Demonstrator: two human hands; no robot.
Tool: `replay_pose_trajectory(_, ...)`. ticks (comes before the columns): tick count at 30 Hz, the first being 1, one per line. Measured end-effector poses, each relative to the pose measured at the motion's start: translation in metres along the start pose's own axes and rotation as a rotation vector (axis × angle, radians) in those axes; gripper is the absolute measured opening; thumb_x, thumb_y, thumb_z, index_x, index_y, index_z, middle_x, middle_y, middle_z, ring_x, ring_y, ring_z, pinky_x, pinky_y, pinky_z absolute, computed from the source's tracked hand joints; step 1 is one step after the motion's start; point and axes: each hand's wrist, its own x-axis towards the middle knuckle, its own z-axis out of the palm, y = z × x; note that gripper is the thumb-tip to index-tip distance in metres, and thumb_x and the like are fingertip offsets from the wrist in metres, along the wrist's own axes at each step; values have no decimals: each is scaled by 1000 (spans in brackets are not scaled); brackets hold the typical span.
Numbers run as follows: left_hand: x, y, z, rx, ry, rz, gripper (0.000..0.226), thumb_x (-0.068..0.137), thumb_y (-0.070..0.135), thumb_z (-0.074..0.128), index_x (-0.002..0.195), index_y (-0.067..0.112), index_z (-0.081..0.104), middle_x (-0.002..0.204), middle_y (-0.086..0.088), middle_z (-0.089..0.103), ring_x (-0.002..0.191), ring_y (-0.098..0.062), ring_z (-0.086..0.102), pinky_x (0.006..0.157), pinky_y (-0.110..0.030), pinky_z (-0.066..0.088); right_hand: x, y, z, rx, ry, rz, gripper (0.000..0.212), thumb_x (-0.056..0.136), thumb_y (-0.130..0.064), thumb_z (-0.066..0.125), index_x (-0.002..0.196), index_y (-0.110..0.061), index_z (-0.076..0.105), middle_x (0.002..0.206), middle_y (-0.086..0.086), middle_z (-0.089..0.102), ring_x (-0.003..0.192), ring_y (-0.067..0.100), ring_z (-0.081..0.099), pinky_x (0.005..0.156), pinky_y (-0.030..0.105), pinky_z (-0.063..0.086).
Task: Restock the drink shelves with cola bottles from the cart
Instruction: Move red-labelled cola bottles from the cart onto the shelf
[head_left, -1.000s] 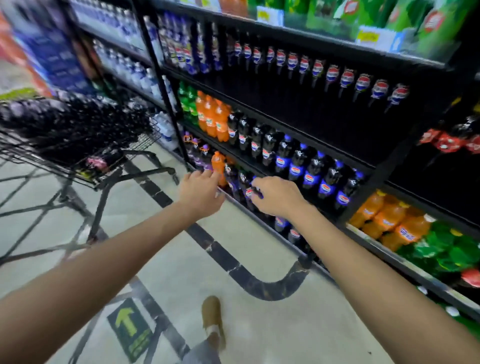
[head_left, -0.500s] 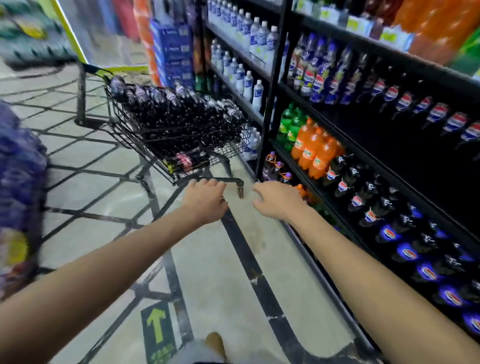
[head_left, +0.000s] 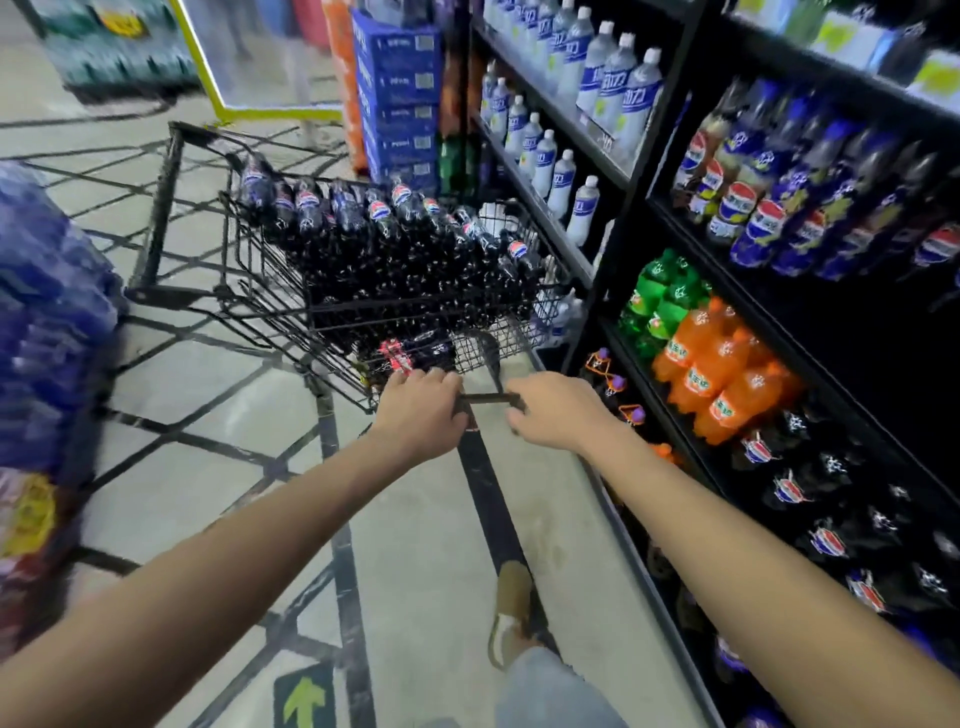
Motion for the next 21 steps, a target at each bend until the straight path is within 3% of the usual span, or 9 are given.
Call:
replay_pose_trajectory(5, 74, -23, -9, -80, -4, -175, 46, 92, 40, 46, 132, 17, 46, 133, -5, 51, 124, -27, 46, 104, -43, 33, 92, 38, -21, 19, -6, -105, 27, 95, -32, 45, 114, -20, 59, 105, 3, 66, 94, 23, 62, 57, 29, 38)
replay_pose_trajectory(8, 106, -39, -6, -48, 39, -236, 48, 92, 43, 47, 133, 19, 45, 137, -4, 47, 127, -27, 42, 106, -42, 30, 146, 50, -29, 9, -35, -172, 35, 95, -34, 46, 125, -19, 54, 115, 7, 63, 106, 28, 60, 70, 34, 44)
replay_pose_trajectory(11, 128, -58, -6, -47, 34, -285, 51, 92, 44, 47, 136, 19, 43, 143, -4, 42, 131, -26, 37, 108, -41, 27, 191, 48, -31, 6, -60, -235, 37, 96, -34, 45, 127, -16, 54, 122, 9, 62, 112, 31, 58, 82, 39, 49)
replay_pose_trajectory(21, 220, -157, 5, -28, -38, -362, 46, 95, 46, 38, 131, 18, 46, 131, -3, 54, 122, -24, 49, 105, -41, 30, 341, 20, -13, -30, -140, -376, 40, 97, -33, 45, 131, -15, 53, 122, 7, 61, 113, 28, 57, 83, 38, 48)
